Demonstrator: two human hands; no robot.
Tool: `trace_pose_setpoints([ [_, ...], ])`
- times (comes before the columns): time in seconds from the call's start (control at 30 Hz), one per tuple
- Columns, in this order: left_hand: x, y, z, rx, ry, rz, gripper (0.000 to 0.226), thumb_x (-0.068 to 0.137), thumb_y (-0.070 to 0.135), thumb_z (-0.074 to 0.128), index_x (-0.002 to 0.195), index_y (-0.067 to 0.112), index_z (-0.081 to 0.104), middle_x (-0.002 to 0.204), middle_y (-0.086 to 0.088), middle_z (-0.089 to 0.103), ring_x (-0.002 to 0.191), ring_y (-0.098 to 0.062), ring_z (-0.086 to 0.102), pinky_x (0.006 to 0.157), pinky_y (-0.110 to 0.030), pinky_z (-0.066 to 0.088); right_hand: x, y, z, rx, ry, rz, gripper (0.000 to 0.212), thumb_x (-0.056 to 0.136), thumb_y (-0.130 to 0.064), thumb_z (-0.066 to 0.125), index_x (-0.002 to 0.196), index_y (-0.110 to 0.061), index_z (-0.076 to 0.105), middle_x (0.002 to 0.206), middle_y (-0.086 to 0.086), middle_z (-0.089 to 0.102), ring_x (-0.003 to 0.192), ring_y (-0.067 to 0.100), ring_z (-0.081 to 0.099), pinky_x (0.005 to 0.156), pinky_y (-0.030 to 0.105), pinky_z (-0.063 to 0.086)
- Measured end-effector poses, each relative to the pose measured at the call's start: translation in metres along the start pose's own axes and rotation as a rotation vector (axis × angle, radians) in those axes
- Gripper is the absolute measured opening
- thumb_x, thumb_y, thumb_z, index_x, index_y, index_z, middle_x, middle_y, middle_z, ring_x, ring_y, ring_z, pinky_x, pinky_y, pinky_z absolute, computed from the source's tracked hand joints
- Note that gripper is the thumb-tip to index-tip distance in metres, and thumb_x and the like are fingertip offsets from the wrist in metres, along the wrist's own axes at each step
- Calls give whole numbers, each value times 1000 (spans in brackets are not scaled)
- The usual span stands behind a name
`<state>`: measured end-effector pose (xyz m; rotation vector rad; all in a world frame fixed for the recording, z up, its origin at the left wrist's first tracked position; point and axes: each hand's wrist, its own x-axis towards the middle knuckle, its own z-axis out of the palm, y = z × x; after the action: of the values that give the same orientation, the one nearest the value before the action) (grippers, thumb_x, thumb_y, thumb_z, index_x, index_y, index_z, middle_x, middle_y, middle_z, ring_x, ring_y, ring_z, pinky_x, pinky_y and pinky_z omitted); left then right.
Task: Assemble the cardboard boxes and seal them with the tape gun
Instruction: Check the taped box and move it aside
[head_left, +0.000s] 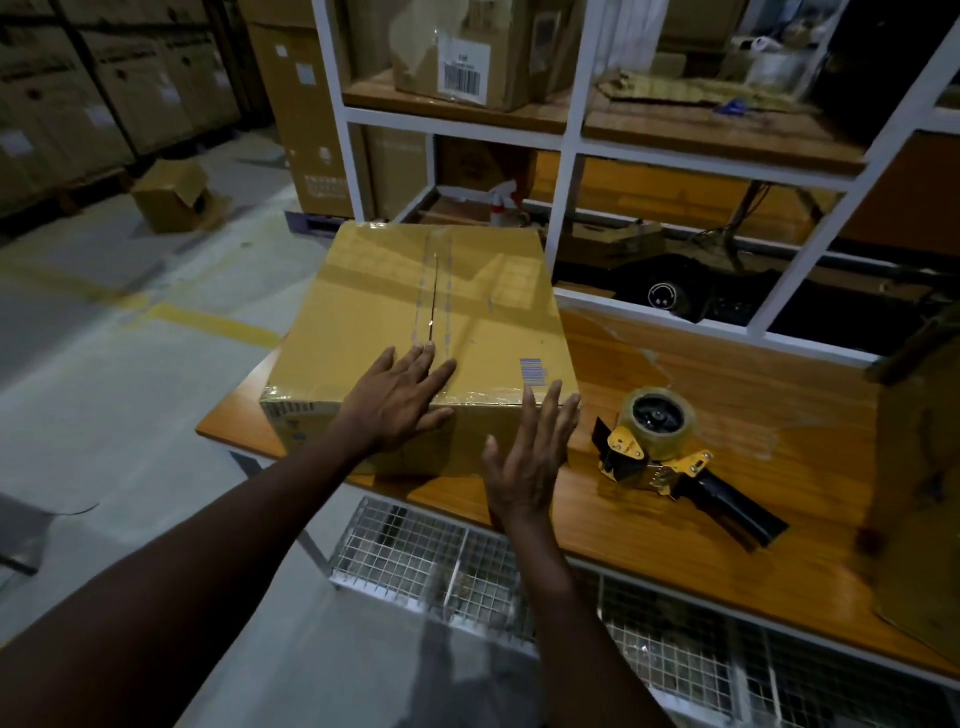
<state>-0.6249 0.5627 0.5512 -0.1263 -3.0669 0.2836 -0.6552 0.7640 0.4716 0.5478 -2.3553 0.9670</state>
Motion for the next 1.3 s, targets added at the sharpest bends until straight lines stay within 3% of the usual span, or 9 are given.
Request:
trace_pose_setpoints([
  [0.13, 2, 26, -1, -57, -13, -1, 77, 92, 61, 0, 157, 23, 19, 161, -17, 21, 147, -39, 22, 118, -50, 21, -10, -12, -18, 143, 43, 87, 54, 92, -37, 44, 139, -12, 48, 155, 13, 37, 149, 34, 19, 116, 49, 24],
  [0.23, 10, 48, -7, -114, 38, -65, 78, 90, 62, 11, 154, 21, 28, 160, -14, 27, 144, -40, 29, 116, -54, 22, 13, -15, -44, 182, 193, 69, 33, 90, -27, 45, 109, -10, 66, 113, 10, 66, 109, 30, 54, 89, 40, 40],
  [0.33, 29, 74, -11, -120, 35, -105, 83, 88, 70, 7, 157, 24, 15, 164, -10, 16, 150, -32, 18, 118, -55, 13, 55, 3, -70, 219, 280, 83, 25, 90, -15, 46, 94, -10, 70, 90, 9, 65, 86, 25, 53, 70, 34, 39],
  [0.47, 55, 103, -17, -115, -5, -107, 76, 95, 70, 17, 156, 26, 13, 164, -11, 16, 149, -35, 18, 116, -57, 19, 104, 50, -90, 138, 7, 158, 31, 85, -2, 53, 105, -17, 71, 104, 5, 66, 101, 32, 56, 79, 40, 47],
  [0.6, 57, 106, -15, -38, 8, -77, 84, 88, 71, -5, 156, 28, 16, 163, -12, 18, 148, -36, 20, 114, -56, 25, 127, 80, -95, 58, -457, 4, 64, 74, 8, 51, 117, -37, 67, 130, -6, 58, 120, 26, 46, 93, 38, 39],
  [0.73, 56, 110, -14, -55, 21, -105, 83, 89, 73, 2, 154, 25, 24, 162, -12, 24, 147, -36, 26, 112, -55, 29, 129, 93, -91, 14, -749, -122, 63, 73, 2, 59, 115, -44, 67, 146, -12, 48, 127, 27, 44, 98, 43, 37],
  [0.87, 62, 129, -19, -162, 0, -254, 83, 83, 83, 28, 142, 24, 37, 162, -9, 23, 148, -36, 22, 113, -58, 22, 129, 103, -92, 108, -810, -127, 46, 76, -20, 73, 117, -40, 68, 150, -12, 44, 134, 26, 42, 101, 42, 32],
  [1.07, 64, 143, -21, -169, 43, -320, 92, 72, 89, 19, 132, 22, 41, 158, -9, 29, 145, -37, 25, 109, -61, 24, 126, 107, -95, 139, -813, -104, 43, 79, -39, 78, 120, -37, 67, 151, -14, 41, 134, 23, 38, 105, 42, 31],
  [1.3, 43, 112, -13, -77, 4, -137, 79, 87, 67, 3, 157, 31, 10, 166, -6, 8, 151, -31, 14, 116, -54, 20, 120, 98, -90, 98, -716, -114, 36, 75, -41, 81, 109, -39, 68, 142, -16, 47, 123, 25, 43, 95, 44, 39],
])
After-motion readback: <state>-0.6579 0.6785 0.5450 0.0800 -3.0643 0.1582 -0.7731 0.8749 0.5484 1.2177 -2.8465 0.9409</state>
